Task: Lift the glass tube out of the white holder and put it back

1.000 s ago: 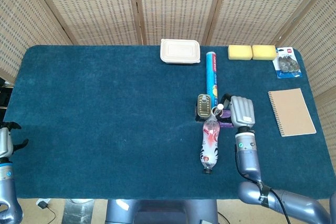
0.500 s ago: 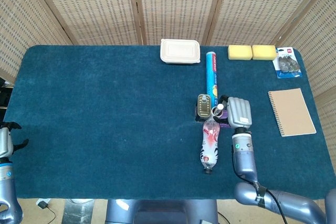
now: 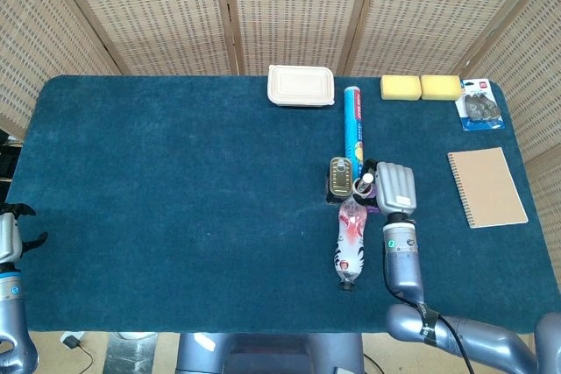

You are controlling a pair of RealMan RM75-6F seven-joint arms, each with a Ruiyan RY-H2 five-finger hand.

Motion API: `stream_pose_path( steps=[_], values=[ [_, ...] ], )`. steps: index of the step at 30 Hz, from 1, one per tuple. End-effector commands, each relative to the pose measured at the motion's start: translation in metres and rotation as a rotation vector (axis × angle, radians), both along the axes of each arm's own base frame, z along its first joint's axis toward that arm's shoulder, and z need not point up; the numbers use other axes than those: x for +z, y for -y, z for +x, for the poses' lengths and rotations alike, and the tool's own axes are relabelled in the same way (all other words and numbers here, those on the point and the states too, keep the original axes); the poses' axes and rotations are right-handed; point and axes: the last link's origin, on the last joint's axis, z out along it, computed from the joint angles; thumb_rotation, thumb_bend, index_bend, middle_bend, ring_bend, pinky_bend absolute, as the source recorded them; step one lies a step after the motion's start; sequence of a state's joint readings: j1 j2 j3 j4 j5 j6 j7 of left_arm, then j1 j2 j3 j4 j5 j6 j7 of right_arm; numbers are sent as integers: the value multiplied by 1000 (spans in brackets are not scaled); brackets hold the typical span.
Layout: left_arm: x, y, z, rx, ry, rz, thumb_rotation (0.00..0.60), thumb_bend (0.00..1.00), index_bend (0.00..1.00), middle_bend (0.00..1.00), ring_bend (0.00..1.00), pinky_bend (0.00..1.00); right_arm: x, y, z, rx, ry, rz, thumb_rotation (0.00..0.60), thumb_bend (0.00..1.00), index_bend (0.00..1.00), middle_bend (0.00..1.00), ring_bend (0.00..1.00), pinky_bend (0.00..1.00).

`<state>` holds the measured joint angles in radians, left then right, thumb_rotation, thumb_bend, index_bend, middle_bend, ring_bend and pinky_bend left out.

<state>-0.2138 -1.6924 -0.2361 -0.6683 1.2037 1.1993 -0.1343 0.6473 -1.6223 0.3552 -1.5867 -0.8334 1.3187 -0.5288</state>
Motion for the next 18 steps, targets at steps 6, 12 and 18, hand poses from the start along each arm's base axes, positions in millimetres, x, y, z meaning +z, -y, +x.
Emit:
stream_pose_path(
  steps=[6,12,18],
  values=[
    [0,0,0,0,0,0,600,153,453,419,234,316,-2,0,3,4,-1,0,600,193,559,608,603,536],
    [0,0,0,0,0,-1,600,153,453,419,234,316,-4,-1,5,7,-5,1,600,197,566,622,620,540],
    [0,0,0,0,1,-1,600,154,453,419,234,316,-4,0,4,4,-4,-6,600,204,574,642,643,546]
  ],
)
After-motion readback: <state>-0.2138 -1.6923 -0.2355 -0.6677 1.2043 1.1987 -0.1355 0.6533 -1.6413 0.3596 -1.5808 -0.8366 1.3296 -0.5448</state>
